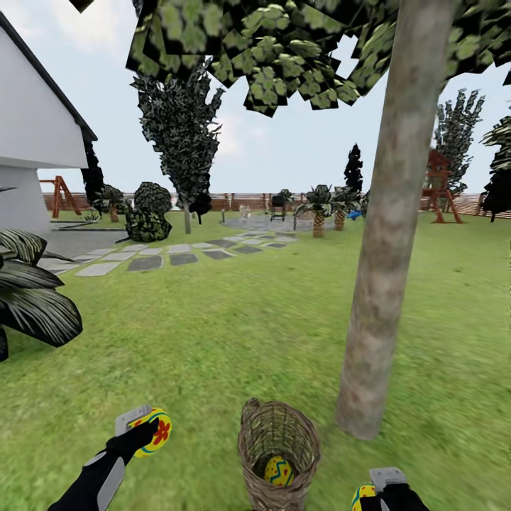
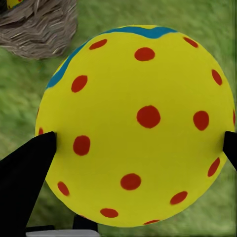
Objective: Take the three Easter eggs out of the wicker basket on the lawn in the garden, then place them on the lawn next to a single tree (choose any tree) so that all three eggs are next to the same tree and none are left in the basket.
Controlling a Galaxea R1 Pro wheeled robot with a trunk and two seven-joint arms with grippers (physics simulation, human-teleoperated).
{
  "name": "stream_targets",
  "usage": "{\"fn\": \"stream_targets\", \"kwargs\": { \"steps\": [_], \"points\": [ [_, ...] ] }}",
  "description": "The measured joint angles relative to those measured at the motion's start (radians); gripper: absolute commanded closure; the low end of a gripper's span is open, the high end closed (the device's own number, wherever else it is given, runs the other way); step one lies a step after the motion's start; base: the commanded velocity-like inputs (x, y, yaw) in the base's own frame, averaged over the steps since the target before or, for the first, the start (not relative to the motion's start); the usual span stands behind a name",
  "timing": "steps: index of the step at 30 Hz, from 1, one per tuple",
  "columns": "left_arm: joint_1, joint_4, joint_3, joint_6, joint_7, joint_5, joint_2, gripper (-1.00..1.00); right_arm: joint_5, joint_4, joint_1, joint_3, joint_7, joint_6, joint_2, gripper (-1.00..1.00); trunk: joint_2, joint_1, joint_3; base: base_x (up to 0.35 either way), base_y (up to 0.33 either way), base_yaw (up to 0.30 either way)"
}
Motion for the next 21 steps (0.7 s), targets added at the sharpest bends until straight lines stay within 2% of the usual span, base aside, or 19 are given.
{"fn": "stream_targets", "kwargs": {
  "steps": [6, 21],
  "points": [
    [0.0, 0.0, 0.0, 0.0, 0.0, -0.001, 0.0, 1.0, -0.001, 0.0, 0.0, 0.0, -0.003, 0.0, 0.001, 1.0, 0.042, -0.023, 0.019, -0.188, -0.282, 0.053],
    [0.0, 0.0, 0.0, 0.0, 0.0, -0.001, 0.0, 1.0, -0.004, 0.001, 0.0, -0.009, -0.005, 0.001, -0.001, 1.0, 0.14, -0.077, 0.063, -0.18, -0.286, 0.287]
  ]
}}
